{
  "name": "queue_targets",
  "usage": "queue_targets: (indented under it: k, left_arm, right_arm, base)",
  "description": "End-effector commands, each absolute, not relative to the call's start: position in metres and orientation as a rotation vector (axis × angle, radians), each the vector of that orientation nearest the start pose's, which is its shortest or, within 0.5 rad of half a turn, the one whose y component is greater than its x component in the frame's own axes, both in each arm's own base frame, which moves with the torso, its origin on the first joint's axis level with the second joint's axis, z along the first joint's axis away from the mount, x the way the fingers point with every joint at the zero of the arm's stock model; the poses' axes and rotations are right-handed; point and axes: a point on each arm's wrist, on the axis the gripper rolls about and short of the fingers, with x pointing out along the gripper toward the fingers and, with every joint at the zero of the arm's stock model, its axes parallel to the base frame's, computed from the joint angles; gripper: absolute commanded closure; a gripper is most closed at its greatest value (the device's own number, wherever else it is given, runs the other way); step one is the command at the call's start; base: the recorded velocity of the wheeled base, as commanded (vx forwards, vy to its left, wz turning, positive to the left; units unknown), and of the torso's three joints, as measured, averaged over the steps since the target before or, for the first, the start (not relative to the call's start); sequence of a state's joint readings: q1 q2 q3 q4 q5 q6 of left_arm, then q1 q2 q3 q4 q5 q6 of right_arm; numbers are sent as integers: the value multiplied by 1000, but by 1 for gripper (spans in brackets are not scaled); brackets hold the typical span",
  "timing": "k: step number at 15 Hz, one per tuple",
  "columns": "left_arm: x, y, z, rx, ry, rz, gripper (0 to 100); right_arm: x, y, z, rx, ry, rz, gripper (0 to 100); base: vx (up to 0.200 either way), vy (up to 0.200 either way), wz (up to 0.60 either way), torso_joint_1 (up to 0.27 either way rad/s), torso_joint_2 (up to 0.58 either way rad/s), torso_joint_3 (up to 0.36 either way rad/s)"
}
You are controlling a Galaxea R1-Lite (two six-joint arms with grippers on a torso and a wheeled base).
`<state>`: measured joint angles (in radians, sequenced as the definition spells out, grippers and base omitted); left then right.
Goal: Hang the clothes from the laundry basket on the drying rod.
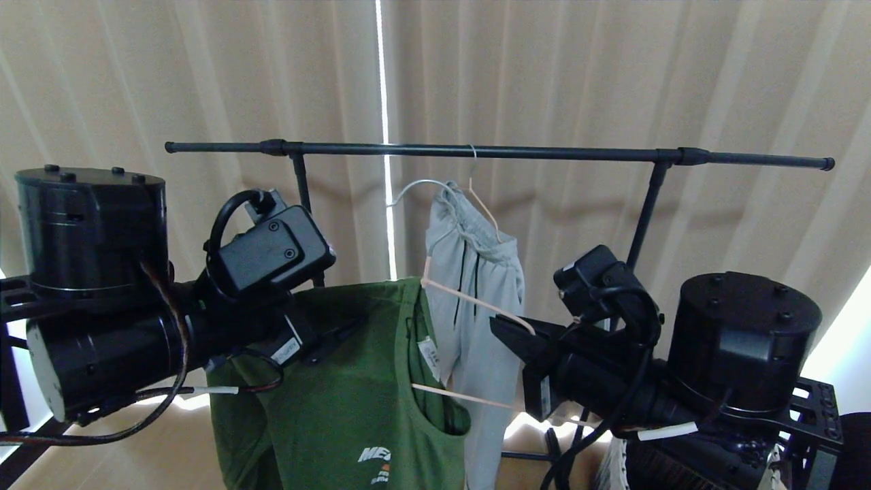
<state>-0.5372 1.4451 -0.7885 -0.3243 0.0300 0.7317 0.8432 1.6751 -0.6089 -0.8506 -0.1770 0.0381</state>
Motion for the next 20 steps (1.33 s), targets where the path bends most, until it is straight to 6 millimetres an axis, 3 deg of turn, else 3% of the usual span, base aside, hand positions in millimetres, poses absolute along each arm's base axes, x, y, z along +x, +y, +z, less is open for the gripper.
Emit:
queue_targets:
  k: [1, 6, 7, 16, 17, 20]
  left_arm:
    - [217, -122, 212, 809, 153, -586, 0]
    - [215, -121, 213, 809, 148, -588, 0]
    - [215, -121, 213, 805, 144, -606, 100]
    - [214, -120, 209, 802, 153, -603, 100]
    - [214, -120, 209, 802, 153, -603, 100]
    - [217, -118, 204, 792, 79, -516, 100]
  right_arm:
    - [186, 211, 161, -71, 202, 679, 100]
    - [183, 216, 159, -78, 206, 699, 100]
    - [182, 215, 159, -78, 206, 699, 100]
    - [182, 214, 159, -81, 205, 698, 100]
    - [182, 214, 159, -81, 205, 698, 0]
    - [182, 213, 156, -106, 207, 693, 0]
  base:
    - [0, 0, 0, 0, 0, 0]
    - [0, 0, 0, 0, 0, 0]
    - [0, 0, 0, 0, 0, 0]
    - [0, 0, 0, 0, 0, 0]
    - [0, 0, 0, 0, 0, 0]
    - [0, 0, 0, 0, 0, 0]
